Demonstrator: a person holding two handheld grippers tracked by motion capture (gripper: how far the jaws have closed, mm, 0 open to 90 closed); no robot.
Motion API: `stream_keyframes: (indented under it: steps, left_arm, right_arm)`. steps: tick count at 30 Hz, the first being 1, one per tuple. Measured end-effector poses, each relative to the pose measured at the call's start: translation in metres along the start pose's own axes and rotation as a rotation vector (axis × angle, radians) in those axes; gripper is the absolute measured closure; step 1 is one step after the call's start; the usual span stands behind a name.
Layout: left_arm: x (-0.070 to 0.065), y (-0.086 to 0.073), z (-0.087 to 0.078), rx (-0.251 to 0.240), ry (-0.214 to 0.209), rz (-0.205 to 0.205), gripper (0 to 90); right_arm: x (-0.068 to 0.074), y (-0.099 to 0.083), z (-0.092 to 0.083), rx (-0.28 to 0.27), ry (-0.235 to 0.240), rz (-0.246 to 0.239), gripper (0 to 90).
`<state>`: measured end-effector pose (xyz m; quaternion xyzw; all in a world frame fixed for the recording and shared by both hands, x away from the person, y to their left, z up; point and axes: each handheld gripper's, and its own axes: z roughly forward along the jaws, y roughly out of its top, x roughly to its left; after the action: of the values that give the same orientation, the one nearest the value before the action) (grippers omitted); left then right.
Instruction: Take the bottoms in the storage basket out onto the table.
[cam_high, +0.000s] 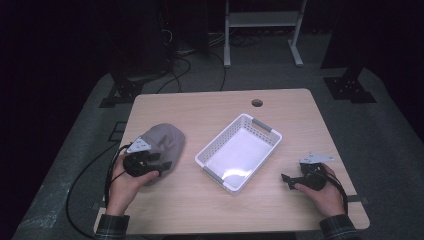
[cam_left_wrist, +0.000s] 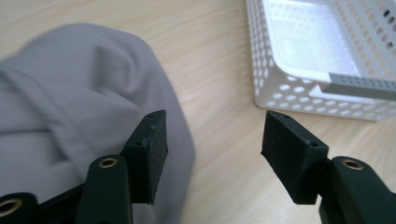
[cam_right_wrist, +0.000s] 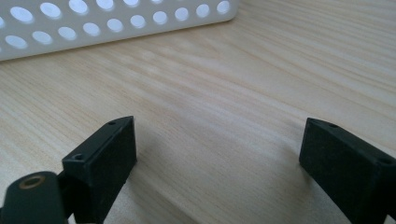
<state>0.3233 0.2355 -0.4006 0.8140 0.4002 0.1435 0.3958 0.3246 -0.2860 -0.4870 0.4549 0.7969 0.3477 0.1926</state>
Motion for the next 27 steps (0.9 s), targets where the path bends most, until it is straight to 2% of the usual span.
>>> stream_keyframes:
  steps: [1, 6, 12, 17, 18, 20, 23, 27]
  left_arm:
    - [-0.004, -0.006, 0.005, 0.001, -0.008, 0.005, 34.1]
    - [-0.013, -0.017, 0.015, 0.018, -0.015, 0.011, 27.1]
    - [-0.024, -0.036, 0.034, 0.065, -0.015, 0.051, 19.3]
    - [-0.034, -0.044, 0.047, 0.112, -0.033, 0.110, 17.6]
    - [-0.034, -0.044, 0.047, 0.112, -0.033, 0.110, 17.6]
    - [-0.040, -0.046, 0.052, 0.131, -0.042, 0.145, 16.6]
    - [-0.041, -0.047, 0.055, 0.137, -0.047, 0.152, 16.5]
    - [-0.038, -0.053, 0.057, 0.149, -0.038, 0.172, 11.9]
  right_arm:
    - [0.000, 0.000, 0.000, 0.000, 0.000, 0.000, 9.9]
    - [0.000, 0.000, 0.000, 0.000, 0.000, 0.000, 9.9]
    - [0.000, 0.000, 0.000, -0.002, 0.000, 0.002, 10.0]
    - [0.000, -0.003, -0.003, -0.001, 0.006, -0.005, 10.3]
    - [0.000, -0.003, -0.003, -0.001, 0.006, -0.005, 10.3]
    - [-0.001, -0.003, -0.003, 0.000, 0.012, -0.011, 10.3]
    - [-0.001, -0.002, -0.003, 0.001, 0.009, -0.008, 10.4]
    - [-0.002, -0.001, -0.004, 0.000, 0.016, 0.008, 14.0]
